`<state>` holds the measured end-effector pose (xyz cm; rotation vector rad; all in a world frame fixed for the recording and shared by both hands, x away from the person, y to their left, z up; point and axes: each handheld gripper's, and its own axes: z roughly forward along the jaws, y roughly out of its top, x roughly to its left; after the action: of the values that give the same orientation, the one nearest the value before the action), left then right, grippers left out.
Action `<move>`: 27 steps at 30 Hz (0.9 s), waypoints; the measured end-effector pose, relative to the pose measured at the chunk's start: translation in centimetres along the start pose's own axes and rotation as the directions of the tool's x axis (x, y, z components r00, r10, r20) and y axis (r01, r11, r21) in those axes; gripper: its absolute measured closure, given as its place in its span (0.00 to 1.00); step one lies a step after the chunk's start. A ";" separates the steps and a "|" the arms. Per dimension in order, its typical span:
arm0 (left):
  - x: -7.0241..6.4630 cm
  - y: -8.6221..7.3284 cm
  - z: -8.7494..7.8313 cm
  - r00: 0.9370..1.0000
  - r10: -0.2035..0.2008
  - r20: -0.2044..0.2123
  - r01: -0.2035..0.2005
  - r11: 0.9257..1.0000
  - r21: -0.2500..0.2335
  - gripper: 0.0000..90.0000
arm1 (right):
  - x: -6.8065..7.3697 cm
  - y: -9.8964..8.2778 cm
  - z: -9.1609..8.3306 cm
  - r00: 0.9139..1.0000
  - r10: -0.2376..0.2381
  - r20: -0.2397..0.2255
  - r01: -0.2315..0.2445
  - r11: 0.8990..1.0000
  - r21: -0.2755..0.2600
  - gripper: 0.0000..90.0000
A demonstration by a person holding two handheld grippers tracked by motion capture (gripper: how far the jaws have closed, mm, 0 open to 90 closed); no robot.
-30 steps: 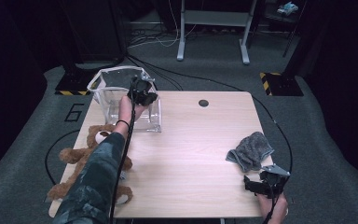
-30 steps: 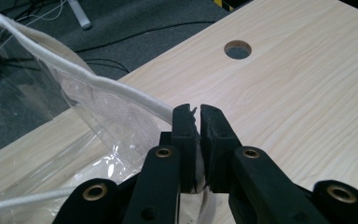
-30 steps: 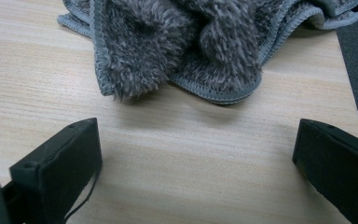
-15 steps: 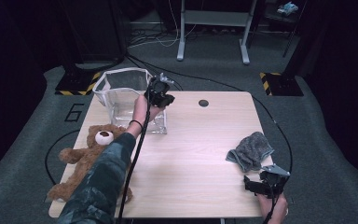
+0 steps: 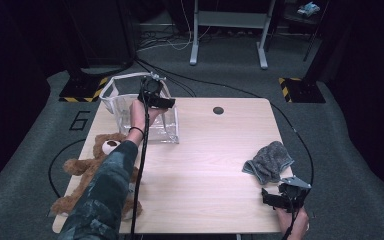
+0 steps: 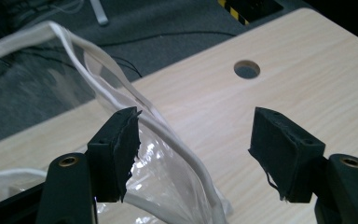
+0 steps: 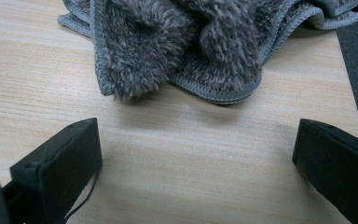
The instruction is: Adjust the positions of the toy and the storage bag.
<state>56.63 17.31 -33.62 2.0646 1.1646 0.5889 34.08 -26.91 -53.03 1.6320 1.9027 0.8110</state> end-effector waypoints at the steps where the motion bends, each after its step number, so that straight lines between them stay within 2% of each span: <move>1: -0.1 -0.2 0.2 1.000 0.007 0.013 -0.007 1.000 0.011 0.37 | 0.0 0.0 0.0 1.000 0.000 0.000 0.000 1.000 0.000 0.01; 2: -0.5 -0.4 0.8 1.000 0.014 0.011 -0.015 0.999 0.044 0.43 | 0.0 0.0 0.0 1.000 0.000 0.000 0.000 1.000 0.000 0.01; 4: -0.7 -0.6 1.1 1.000 0.020 0.019 -0.021 0.998 0.055 0.45 | 0.0 0.0 0.0 1.000 0.000 0.000 0.000 1.000 0.000 0.01; 5: -0.8 -0.7 1.3 1.000 0.019 0.018 -0.020 0.997 0.071 0.49 | 0.0 0.0 0.0 1.000 -0.001 0.000 0.001 1.000 -0.001 0.01; 6: -0.9 -0.8 1.5 1.000 0.018 0.011 -0.019 0.997 0.078 0.56 | 0.0 0.0 0.0 1.000 0.000 0.000 0.000 1.000 0.000 0.01; 7: -0.9 -1.0 1.6 1.000 0.014 0.028 -0.016 0.997 0.078 0.65 | 0.0 0.0 0.0 1.000 -0.005 -0.001 0.005 1.000 -0.003 0.01; 8: -0.9 -1.1 1.7 0.999 0.020 0.050 -0.023 0.997 0.069 0.80 | 0.0 0.0 0.0 1.000 0.000 0.000 0.000 1.000 0.000 0.01; 10: -0.9 -1.2 1.7 0.998 0.027 0.050 -0.030 0.997 0.071 0.84 | 0.0 0.0 0.0 1.000 -0.004 -0.001 0.004 1.000 -0.003 0.01; 13: -1.0 -1.2 1.6 0.999 0.033 0.043 -0.036 0.997 0.069 0.88 | 0.0 0.0 0.0 1.000 0.000 0.000 0.000 1.000 0.000 0.01; 14: -1.0 -1.2 1.5 0.998 0.031 0.060 -0.035 0.997 0.066 0.89 | 0.0 0.0 0.0 1.000 0.000 0.000 0.000 1.000 0.000 0.01; 17: -1.2 -1.2 1.4 0.997 0.042 0.072 -0.047 0.997 0.061 0.89 | 0.0 0.0 0.0 1.000 0.000 0.000 0.000 1.000 0.000 0.01; 22: -2.4 -1.0 1.6 0.994 0.056 0.095 -0.060 0.997 0.045 0.88 | 0.0 0.0 0.0 1.000 0.000 0.000 0.000 1.000 0.000 0.01; 27: -3.7 -0.7 1.7 0.993 0.053 0.103 -0.058 0.997 0.045 0.88 | 0.0 0.0 0.0 1.000 0.000 0.000 0.000 1.000 0.000 0.01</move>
<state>55.53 13.74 -35.49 2.1475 1.0757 0.4805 34.07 -26.91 -53.04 1.6323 1.9023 0.8113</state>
